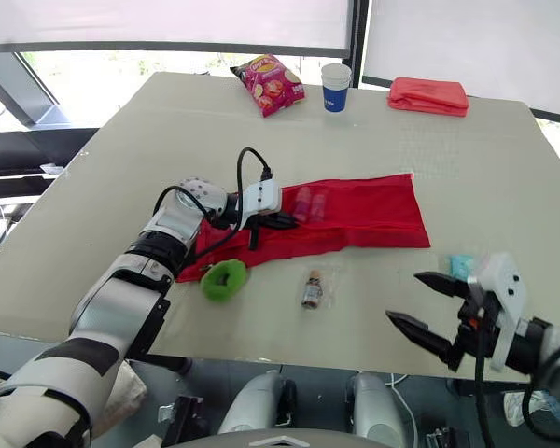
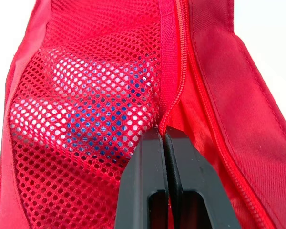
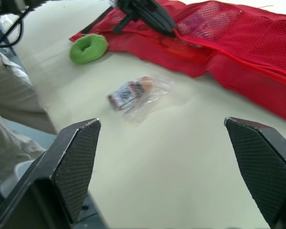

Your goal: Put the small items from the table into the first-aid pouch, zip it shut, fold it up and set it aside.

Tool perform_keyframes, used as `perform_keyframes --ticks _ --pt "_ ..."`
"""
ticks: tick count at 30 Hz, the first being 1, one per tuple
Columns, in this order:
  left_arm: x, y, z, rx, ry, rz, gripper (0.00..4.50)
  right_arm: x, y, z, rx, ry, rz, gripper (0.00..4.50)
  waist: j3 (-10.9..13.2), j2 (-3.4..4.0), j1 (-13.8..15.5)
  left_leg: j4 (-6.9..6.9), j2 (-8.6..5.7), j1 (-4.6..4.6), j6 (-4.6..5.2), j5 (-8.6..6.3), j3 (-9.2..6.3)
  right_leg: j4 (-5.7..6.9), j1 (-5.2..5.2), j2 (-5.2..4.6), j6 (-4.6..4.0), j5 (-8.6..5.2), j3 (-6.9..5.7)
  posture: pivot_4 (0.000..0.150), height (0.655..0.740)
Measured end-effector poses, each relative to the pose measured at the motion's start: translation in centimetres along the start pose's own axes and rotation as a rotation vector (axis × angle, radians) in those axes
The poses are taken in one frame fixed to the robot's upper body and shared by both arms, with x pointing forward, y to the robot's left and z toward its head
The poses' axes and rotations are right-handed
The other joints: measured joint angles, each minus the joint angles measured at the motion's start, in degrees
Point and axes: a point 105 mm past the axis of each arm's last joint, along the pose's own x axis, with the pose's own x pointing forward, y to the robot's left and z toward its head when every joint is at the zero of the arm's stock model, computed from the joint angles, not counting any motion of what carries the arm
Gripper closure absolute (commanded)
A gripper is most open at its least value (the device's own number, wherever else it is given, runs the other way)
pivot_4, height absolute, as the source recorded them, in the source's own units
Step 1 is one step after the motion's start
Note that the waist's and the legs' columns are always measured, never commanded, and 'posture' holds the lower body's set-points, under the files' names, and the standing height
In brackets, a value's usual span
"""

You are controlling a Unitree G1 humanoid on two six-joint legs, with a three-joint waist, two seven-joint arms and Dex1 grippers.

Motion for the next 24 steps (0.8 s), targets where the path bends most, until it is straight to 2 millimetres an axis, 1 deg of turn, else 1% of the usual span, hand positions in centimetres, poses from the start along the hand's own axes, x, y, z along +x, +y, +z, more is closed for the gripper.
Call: perform_keyframes --ticks 3,5,8,9,10,11,12,13,16,18,21,24 --pt "-0.1 0.1 -0.2 0.007 0.0 0.006 4.5 -0.5 0.8 -0.3 0.031 0.007 -0.035 0.06 0.01 -0.01 0.08 0.0 -0.01 -0.02 0.0 0.0 0.01 -0.03 0.0 -0.01 0.0 0.0 0.01 0.15 0.74" --pt "-0.2 0.2 -0.3 0.003 0.002 0.012 4.5 -0.4 1.0 -0.2 0.049 -0.004 -0.046 0.06 0.01 -0.04 0.03 0.0 0.0 -0.01 0.0 0.0 0.04 -0.04 0.0 -0.01 -0.06 -0.04 0.02 0.15 0.74" --pt "-0.2 0.3 -0.4 -0.003 0.0 0.023 4.5 1.1 1.2 -0.2 0.091 -0.02 -0.042 0.06 -0.03 -0.14 -0.13 0.0 0.04 0.02 0.0 0.0 0.02 -0.04 -0.01 0.0 -0.12 -0.07 0.0 0.15 0.74" --pt "-0.2 0.3 -0.5 -0.007 -0.001 0.026 4.5 2.2 1.3 -0.5 0.115 -0.015 -0.04 0.06 -0.06 -0.22 -0.26 0.01 0.07 0.02 0.0 0.0 0.02 -0.03 -0.01 0.01 -0.13 -0.07 -0.02 0.15 0.74" --pt "-0.1 0.4 -0.3 -0.01 -0.008 0.03 4.5 3.8 1.4 -0.9 0.15 -0.01 -0.042 0.06 -0.08 -0.3 -0.4 0.03 0.13 -0.02 0.0 0.0 0.01 -0.03 -0.05 0.01 -0.15 -0.07 -0.04 0.15 0.74" --pt "0.4 0.3 0.0 -0.01 -0.023 0.026 4.5 5.4 1.8 -1.9 0.206 0.022 -0.029 0.06 -0.07 -0.25 -0.36 0.03 0.09 -0.04 0.0 0.0 0.02 -0.02 -0.09 -0.01 -0.16 -0.07 -0.02 0.15 0.74" --pt "0.5 0.3 0.1 -0.01 -0.028 0.024 4.5 6.5 1.9 -2.5 0.238 0.044 -0.034 0.06 -0.07 -0.18 -0.16 -0.03 -0.02 -0.07 0.0 0.0 -0.02 -0.01 -0.09 -0.05 -0.17 -0.07 0.0 0.15 0.74" --pt "0.5 0.3 0.2 -0.01 -0.029 0.026 4.5 7.0 1.9 -2.7 0.261 0.043 -0.039 0.06 -0.06 -0.21 -0.04 -0.01 0.0 -0.1 0.0 0.0 -0.03 -0.01 -0.1 -0.02 -0.17 -0.08 -0.02 0.15 0.74" --pt "0.4 0.4 0.2 -0.018 -0.032 0.029 4.5 10.3 2.0 -3.1 0.351 0.041 -0.042 0.06 -0.06 -0.22 0.1 -0.02 -0.06 -0.14 0.03 -0.01 0.04 -0.04 -0.11 -0.03 -0.15 -0.06 0.02 0.15 0.74" --pt "0.6 0.4 0.5 -0.009 -0.039 0.026 4.5 11.5 2.1 -3.3 0.374 0.06 -0.03 0.06 -0.06 -0.22 0.35 -0.01 -0.08 -0.15 0.07 -0.04 0.03 -0.05 -0.09 -0.04 -0.09 -0.03 0.01 0.15 0.74" --pt "0.6 0.3 0.6 -0.02 -0.04 0.022 4.5 12.7 1.4 -3.6 0.385 0.092 -0.029 0.06 -0.06 -0.22 0.62 0.0 -0.09 -0.15 0.07 -0.04 0.06 -0.08 -0.09 -0.04 -0.02 0.01 0.01 0.15 0.74" --pt "0.6 0.4 0.9 -0.02 -0.045 0.022 4.5 13.7 1.2 -3.7 0.384 0.119 -0.002 0.06 -0.06 -0.21 0.65 0.0 -0.06 -0.13 0.07 -0.03 0.02 -0.04 -0.09 0.01 -0.01 0.01 -0.01 0.15 0.74"
